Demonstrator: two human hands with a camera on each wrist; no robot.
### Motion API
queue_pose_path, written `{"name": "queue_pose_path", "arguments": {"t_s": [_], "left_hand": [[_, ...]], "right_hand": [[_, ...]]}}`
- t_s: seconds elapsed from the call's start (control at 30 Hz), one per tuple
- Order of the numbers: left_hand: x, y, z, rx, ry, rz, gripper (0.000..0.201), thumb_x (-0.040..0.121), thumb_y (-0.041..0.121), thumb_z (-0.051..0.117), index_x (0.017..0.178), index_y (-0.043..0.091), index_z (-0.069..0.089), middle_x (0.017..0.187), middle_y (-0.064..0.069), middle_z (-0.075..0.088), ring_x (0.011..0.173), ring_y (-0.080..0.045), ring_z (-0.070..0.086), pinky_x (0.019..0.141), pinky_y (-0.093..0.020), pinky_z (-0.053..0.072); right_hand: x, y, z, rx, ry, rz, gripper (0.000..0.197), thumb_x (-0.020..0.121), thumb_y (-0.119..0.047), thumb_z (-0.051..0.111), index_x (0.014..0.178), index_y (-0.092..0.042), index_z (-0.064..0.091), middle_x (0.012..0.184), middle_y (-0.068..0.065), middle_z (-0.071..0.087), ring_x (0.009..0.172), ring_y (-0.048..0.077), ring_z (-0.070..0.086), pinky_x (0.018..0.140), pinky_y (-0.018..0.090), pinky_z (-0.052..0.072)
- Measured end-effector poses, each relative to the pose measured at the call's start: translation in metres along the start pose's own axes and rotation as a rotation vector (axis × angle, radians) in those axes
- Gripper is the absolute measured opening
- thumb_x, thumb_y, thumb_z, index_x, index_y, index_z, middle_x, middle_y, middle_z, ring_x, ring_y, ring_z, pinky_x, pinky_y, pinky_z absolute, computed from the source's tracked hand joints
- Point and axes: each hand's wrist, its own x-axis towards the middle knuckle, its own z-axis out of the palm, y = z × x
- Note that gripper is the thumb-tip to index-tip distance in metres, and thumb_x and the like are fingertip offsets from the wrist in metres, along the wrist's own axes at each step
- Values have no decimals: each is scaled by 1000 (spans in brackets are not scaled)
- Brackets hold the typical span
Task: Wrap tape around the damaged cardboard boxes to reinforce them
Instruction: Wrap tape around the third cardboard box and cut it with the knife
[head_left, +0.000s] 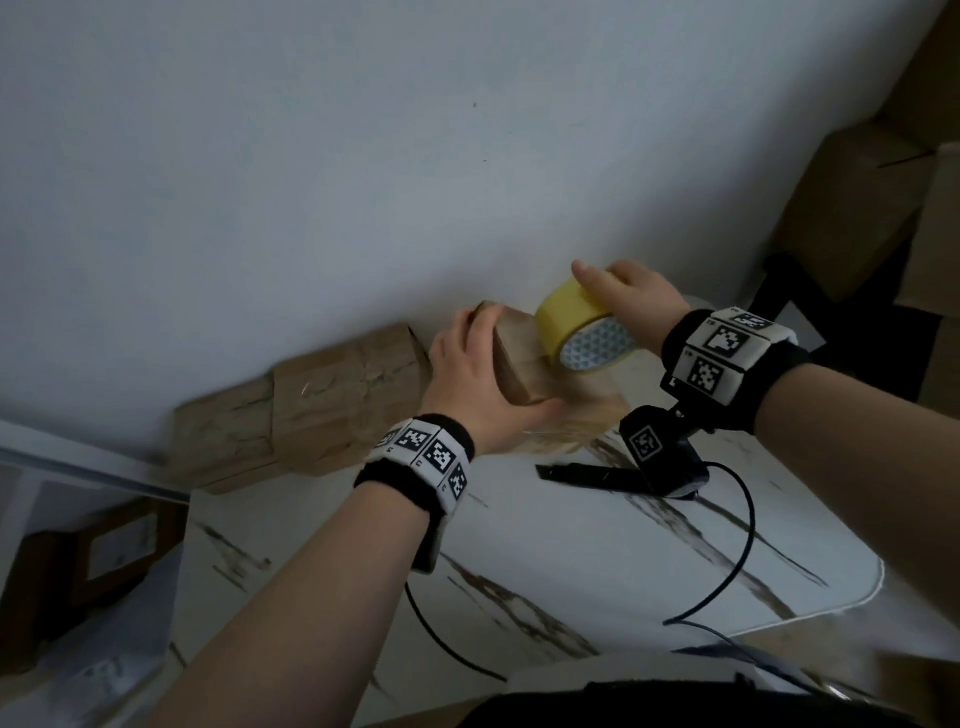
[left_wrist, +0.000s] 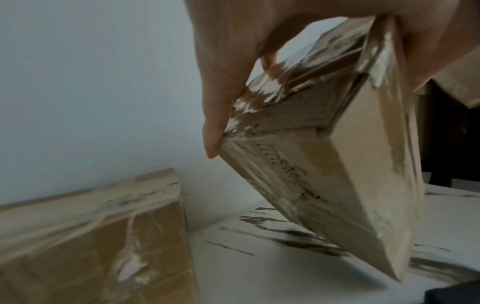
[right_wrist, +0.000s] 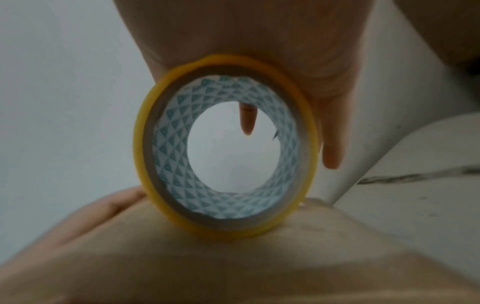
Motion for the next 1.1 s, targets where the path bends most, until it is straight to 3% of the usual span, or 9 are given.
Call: {"name": "queue_pose_path", "arguments": {"t_s": [0.1,0.33,0.43,0.53,0.63,0.77,0.9,0.97,1.1], "left_hand": [[0,0,10,-17,-5,-11,112,49,77,58,142,27,19,147,-5,12,135,-24,15,115,-42,21],[13,-10,-2,46,-134,40,113,56,59,78,145,25,17,153,-6,3,141,-26,17,115,-34,22],[10,-17,-10,143,-209,7,118,59,50,81,147,18,10,154,-11,-1,141,-27,19,112,-28,21],[4,-23,-11,234,-270,-56,125,61,50,81,149,14,1,156,-14,-11,145,-29,11,113,-30,19],[4,-22,-5,247,-254,-96,127,58,61,77,149,10,5,157,-14,-13,146,-27,4,116,-35,17],[6,-16,9,353,-269,-87,122,61,73,67,147,6,12,157,-17,-8,146,-26,-3,119,-38,8],[9,-23,34,409,-383,-102,136,61,77,63,148,7,-15,157,-11,-15,146,-23,-10,120,-37,2],[9,-25,43,409,-389,-101,138,61,78,61,147,6,-20,157,-10,-19,146,-23,-13,120,-39,4],[12,-19,38,528,-385,-74,131,67,71,65,147,4,-14,158,-11,-9,146,-25,4,118,-36,9]], "right_hand": [[-2,-3,-6,23,13,-4,56,84,-59,54,117,-14,53,109,3,53,102,24,53,81,33,42],[-10,-4,-1,-45,40,-91,55,83,-55,60,118,-12,54,101,1,53,91,18,51,76,28,38],[-9,-4,5,2,-78,-121,38,78,-51,67,90,-16,58,81,-3,52,77,14,52,63,24,41],[-10,-9,17,2,-171,-143,34,76,-49,71,70,-26,47,71,-7,47,65,8,49,53,20,35],[-8,-13,23,-26,-179,-163,35,74,-49,73,70,-24,48,70,-6,48,64,8,50,53,21,36],[-7,-14,28,-111,-194,-195,37,74,-49,72,80,-14,60,74,0,56,71,16,56,63,27,45],[-7,-3,33,-242,-222,-203,32,77,-52,67,76,-22,56,72,-4,54,74,17,56,68,28,44],[-6,2,32,-250,-229,-195,34,79,-53,64,71,-24,51,70,-5,51,71,16,54,66,28,42],[-2,5,26,-320,-221,-198,42,77,-61,61,67,-22,49,67,-4,49,66,16,51,63,29,40]]}}
